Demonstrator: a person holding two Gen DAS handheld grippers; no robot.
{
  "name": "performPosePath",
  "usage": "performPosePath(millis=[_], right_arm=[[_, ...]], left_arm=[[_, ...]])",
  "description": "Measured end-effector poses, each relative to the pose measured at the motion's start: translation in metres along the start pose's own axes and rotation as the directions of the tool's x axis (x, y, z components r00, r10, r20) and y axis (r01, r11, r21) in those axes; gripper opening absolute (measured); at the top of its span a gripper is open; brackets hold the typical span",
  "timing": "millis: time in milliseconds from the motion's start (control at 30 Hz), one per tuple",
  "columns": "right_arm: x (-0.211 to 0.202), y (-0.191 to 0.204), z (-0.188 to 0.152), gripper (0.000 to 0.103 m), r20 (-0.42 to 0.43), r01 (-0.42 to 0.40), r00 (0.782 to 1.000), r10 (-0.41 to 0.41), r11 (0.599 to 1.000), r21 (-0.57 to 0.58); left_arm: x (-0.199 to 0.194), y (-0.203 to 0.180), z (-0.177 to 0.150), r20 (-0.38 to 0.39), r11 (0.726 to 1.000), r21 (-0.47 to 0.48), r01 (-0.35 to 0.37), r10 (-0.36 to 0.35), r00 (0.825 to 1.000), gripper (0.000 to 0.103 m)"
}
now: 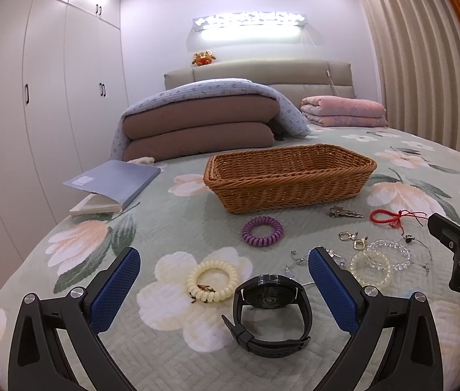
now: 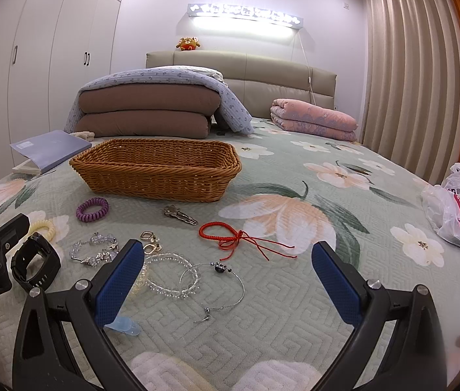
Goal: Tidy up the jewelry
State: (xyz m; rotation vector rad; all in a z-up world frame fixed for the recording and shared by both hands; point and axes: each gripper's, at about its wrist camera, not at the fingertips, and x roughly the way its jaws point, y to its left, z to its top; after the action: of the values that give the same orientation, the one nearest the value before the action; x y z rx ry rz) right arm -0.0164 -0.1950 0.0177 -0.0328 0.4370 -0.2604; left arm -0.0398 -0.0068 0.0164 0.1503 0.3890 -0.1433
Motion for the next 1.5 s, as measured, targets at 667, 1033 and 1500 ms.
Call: performPosePath(millis=[667,1033,1500], right_arm=[[0.005,-0.019,0.010,0.094,-0.072,-0.144,0.987,0.147,0.989,0.044],[0.016,-0.050,0.037,0.073,-0.140,-0.189,0.972,0.190,0.982,0.026],[0.146,-0.055,0.049,0.039,-0.409,-0.348,0.851,0.330,0.937,0.031]], left_arm=[[0.005,0.058,0.006,-0.177,0.948,-0.157,0.279,-0.304,0.936,0.102],[0.026,0.061,-0.009,-0.280,0.899,-0.257,0.354,-0.420,0.863,0.066],[0.037,0.043,-0.015,-0.362,0.912,-0.207,0.354,-0.407,0.838,0.040]])
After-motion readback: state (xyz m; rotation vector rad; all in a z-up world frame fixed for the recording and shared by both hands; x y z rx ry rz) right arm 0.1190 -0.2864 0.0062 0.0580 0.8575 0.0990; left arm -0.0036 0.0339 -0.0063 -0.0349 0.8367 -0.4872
